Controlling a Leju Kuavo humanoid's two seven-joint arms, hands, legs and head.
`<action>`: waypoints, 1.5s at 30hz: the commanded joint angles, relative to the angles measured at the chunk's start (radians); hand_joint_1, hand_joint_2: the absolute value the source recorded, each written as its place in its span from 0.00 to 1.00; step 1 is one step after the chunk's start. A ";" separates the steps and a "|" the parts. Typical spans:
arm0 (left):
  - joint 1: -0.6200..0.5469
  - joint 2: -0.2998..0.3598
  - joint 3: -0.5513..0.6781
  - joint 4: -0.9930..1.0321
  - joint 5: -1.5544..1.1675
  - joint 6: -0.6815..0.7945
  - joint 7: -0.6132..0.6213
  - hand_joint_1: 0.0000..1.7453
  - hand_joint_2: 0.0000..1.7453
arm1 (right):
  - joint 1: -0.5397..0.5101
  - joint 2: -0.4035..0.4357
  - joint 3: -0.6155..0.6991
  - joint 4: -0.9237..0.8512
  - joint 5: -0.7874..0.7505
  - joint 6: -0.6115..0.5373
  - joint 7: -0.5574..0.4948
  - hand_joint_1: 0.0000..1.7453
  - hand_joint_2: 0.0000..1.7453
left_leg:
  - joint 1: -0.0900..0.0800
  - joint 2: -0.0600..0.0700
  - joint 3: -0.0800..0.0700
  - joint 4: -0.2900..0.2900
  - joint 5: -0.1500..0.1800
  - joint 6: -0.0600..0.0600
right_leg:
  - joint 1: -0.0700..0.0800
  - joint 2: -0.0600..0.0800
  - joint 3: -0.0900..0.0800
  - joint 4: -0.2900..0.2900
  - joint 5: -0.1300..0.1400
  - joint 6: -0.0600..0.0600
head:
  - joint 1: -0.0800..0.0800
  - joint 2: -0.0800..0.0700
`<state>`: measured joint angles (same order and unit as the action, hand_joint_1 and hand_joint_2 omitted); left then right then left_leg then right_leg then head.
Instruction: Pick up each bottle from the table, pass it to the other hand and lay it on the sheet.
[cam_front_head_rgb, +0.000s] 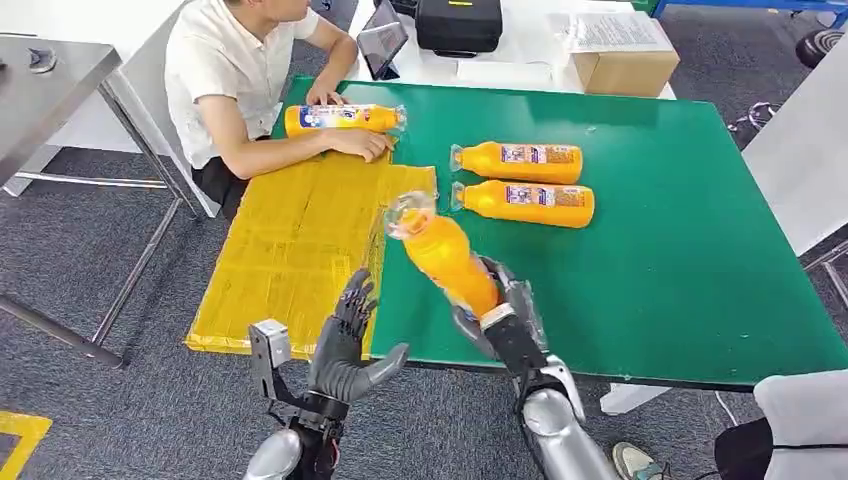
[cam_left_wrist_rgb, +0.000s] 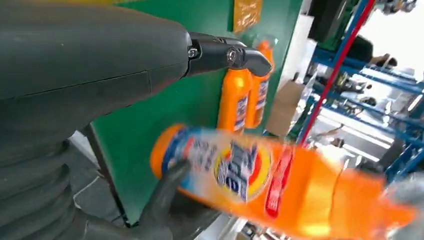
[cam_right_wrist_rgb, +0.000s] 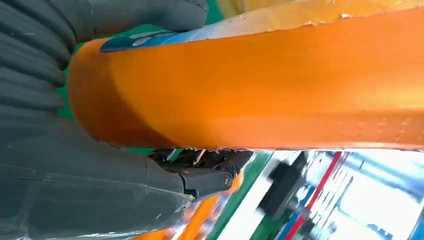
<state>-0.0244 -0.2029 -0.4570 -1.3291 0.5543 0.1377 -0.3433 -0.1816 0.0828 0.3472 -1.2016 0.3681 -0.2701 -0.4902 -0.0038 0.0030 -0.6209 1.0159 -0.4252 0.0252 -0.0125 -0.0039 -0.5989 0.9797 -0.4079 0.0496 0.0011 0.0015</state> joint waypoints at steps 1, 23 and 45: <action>-0.129 0.012 -0.022 0.183 -0.050 0.077 -0.007 0.00 1.00 | -0.080 0.032 0.154 0.161 -0.012 0.004 -0.007 1.00 1.00 | 0.001 0.001 0.004 -0.001 -0.001 -0.002 | 0.000 0.001 0.004 -0.001 -0.001 -0.002 | 0.000 0.000; -0.140 -0.012 -0.012 0.069 0.184 -0.042 0.026 0.00 1.00 | -0.073 0.034 0.259 0.268 -0.050 -0.009 -0.058 1.00 1.00 | 0.001 -0.001 0.002 0.000 -0.001 -0.001 | 0.001 -0.001 0.002 0.000 -0.001 -0.001 | 0.000 0.000; -0.177 -0.011 -0.028 0.150 0.206 -0.068 0.032 0.84 1.00 | -0.117 0.045 0.282 0.393 0.059 -0.126 -0.072 1.00 1.00 | 0.001 -0.002 0.003 -0.001 -0.001 -0.002 | 0.001 -0.001 0.003 -0.001 -0.001 -0.002 | 0.000 0.000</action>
<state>-0.1430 -0.2293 -0.4517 -1.2356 0.7595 0.0725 -0.3098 -0.2607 0.1324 0.5821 -0.9186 0.4181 -0.3975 -0.5650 -0.0040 0.0025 -0.6216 1.0160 -0.4252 0.0251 -0.0126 -0.0041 -0.5998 0.9796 -0.4079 0.0496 0.0011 0.0015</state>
